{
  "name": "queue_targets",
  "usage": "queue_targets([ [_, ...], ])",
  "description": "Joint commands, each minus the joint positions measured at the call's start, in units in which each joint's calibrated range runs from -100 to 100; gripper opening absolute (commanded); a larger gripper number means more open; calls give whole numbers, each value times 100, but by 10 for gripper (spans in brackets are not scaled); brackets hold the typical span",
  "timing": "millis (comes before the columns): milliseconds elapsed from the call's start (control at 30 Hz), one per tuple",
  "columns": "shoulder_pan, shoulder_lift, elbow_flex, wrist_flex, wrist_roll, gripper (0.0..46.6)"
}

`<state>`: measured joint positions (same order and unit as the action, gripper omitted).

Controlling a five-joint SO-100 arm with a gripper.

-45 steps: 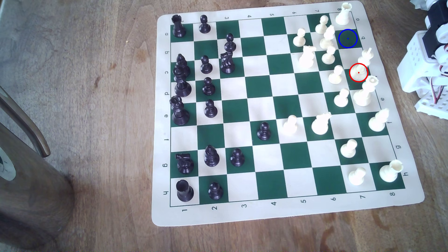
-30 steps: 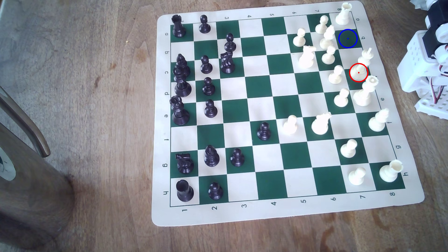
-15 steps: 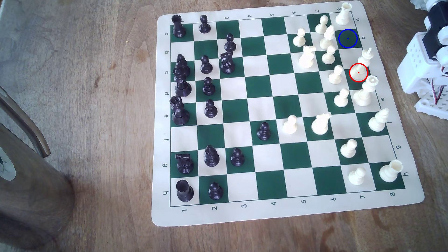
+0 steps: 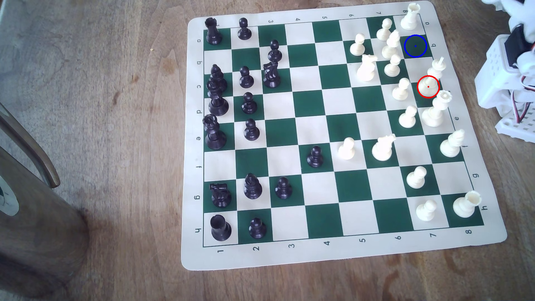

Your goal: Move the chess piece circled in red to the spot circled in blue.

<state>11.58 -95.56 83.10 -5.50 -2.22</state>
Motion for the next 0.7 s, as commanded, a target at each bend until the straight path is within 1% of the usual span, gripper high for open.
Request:
queue_targets([
  [0,215,-3,-1420,3359,-103,7],
  [33,293,159,-1619,4080,-132,9],
  [67,403,447,-1900,4661,-230,21],
  [100,496,880,-2308,5357,-278,59],
  [133,567,1203,-2571,5783,-376,92],
  [167,606,1415,-2725,6119,-435,117],
  [200,606,1627,-2834,6471,-444,130],
  [267,598,2077,-2861,6897,-542,131],
  [367,692,2527,-2771,7257,-591,135],
  [467,637,2824,-2834,7937,-645,141],
  [600,778,3164,-2879,8281,-571,131],
  [667,888,3317,-2907,8338,-513,135],
])
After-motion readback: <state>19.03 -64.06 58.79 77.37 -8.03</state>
